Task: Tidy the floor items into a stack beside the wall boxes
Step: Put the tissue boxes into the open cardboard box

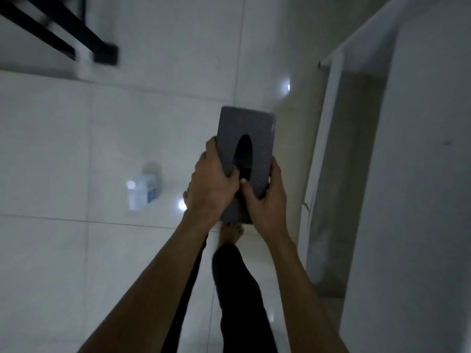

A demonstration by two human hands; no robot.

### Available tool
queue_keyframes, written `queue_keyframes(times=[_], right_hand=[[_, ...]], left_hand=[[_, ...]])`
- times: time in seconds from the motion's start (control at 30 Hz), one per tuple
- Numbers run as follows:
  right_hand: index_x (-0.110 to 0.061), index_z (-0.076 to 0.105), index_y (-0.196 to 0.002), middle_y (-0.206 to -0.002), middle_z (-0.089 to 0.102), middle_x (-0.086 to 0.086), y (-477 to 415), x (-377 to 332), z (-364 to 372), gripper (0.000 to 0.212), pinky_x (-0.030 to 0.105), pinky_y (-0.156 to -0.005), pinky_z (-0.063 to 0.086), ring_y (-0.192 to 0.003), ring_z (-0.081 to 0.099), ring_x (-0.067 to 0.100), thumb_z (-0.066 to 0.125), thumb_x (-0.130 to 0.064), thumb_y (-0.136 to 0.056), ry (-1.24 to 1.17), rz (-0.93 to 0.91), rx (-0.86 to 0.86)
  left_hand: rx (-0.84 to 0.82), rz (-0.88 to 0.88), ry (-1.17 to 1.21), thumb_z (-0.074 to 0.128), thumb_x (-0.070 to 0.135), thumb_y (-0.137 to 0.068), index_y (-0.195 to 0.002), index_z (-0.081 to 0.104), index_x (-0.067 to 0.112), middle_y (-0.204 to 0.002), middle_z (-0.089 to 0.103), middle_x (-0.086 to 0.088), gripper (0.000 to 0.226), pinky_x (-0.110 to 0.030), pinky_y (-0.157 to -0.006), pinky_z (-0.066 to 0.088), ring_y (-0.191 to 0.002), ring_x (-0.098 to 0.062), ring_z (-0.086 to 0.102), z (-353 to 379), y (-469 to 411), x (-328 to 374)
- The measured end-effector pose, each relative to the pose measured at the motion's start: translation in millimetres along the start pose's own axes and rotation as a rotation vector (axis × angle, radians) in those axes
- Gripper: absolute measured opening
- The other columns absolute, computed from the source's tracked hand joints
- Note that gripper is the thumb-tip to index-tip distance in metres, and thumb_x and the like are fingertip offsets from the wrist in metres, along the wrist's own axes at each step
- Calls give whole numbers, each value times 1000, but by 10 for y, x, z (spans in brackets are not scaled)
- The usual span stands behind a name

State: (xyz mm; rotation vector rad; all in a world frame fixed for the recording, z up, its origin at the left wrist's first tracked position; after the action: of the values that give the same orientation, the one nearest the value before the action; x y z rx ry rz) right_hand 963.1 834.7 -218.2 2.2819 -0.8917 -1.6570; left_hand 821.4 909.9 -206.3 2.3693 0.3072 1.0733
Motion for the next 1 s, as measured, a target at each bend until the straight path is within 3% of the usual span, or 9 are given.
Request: queue_keyframes(times=[0.1,0.2,0.37,0.43,0.53,0.63,0.7,0.9,1.0], right_hand=[[-35,23,-157,-149,48,-15,876,-1300,-221,80,29,-107,48,-130,51,0,70,-37,-92,-38,-35,-116],[-42,26,-154,-142,53,-19,1698,-2436,-337,77,15,-92,53,-118,57,-6,70,-38,-90,-32,-145,-214],[-56,28,-146,-120,48,-50,2780,-3649,-141,74,2,-77,47,-108,54,-20,68,-43,-85,29,-336,-423],[-61,30,-143,-121,49,-49,3205,-3940,47,72,2,-80,47,-110,54,-19,67,-47,-83,70,-400,-531],[-53,34,-146,-129,55,-36,3847,-4182,452,74,4,-83,48,-112,56,-15,68,-49,-81,133,-479,-685],[-53,36,-146,-131,57,-29,4557,-4286,1013,73,1,-79,46,-110,57,-15,70,-48,-81,189,-544,-830],[-52,36,-146,-132,58,-28,5095,-4260,1453,74,2,-80,47,-111,57,-14,73,-49,-82,240,-587,-932],[-49,34,-148,-138,55,-24,6783,-3895,2696,79,12,-92,49,-117,56,-8,76,-45,-82,327,-681,-1093],[-40,34,-152,-140,55,-19,7495,-3707,3183,78,9,-95,44,-120,55,-5,74,-40,-85,350,-711,-1122]], left_hand=[[82,27,15,68,36,-83,-147,35,24,-129,61,-3,73,-45,-91,55,-112,-23,62,-1177,964,701],[231,61,39,66,57,-83,-147,31,33,-135,57,1,77,-38,-88,55,-110,-17,60,-2308,1937,1102],[399,146,240,61,65,-86,-154,19,40,-149,43,5,84,-35,-100,44,-128,-10,45,-3583,3255,1057],[437,129,381,64,63,-86,-156,10,43,-151,42,11,91,-34,-104,44,-134,-8,42,-3907,3700,854],[517,86,583,69,53,-88,-154,7,53,-138,50,23,90,-15,-90,51,-132,-12,52,-4242,4354,444],[680,53,694,72,48,-88,-155,9,51,-122,46,42,91,-3,-76,48,-125,-5,54,-4563,5024,-132],[773,11,732,72,50,-87,-155,9,50,-125,48,38,92,0,-74,47,-122,-2,52,-4777,5472,-636],[967,-110,721,73,41,-88,-159,7,37,-140,50,16,97,-11,-83,42,-113,-4,55,-5334,6761,-2154],[1022,-155,723,72,33,-90,-160,8,31,-149,49,4,95,-25,-96,44,-120,-11,55,-5569,7309,-2772]])
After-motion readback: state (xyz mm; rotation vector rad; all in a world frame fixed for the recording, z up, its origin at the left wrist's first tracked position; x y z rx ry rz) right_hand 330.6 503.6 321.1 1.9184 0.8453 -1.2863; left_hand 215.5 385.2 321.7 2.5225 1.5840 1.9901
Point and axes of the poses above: each hand's wrist, its own y-axis away from the middle knuckle, its own z-axis out of the palm, x = y × z, the point moved 8 cm from there along -y, towards the middle knuckle
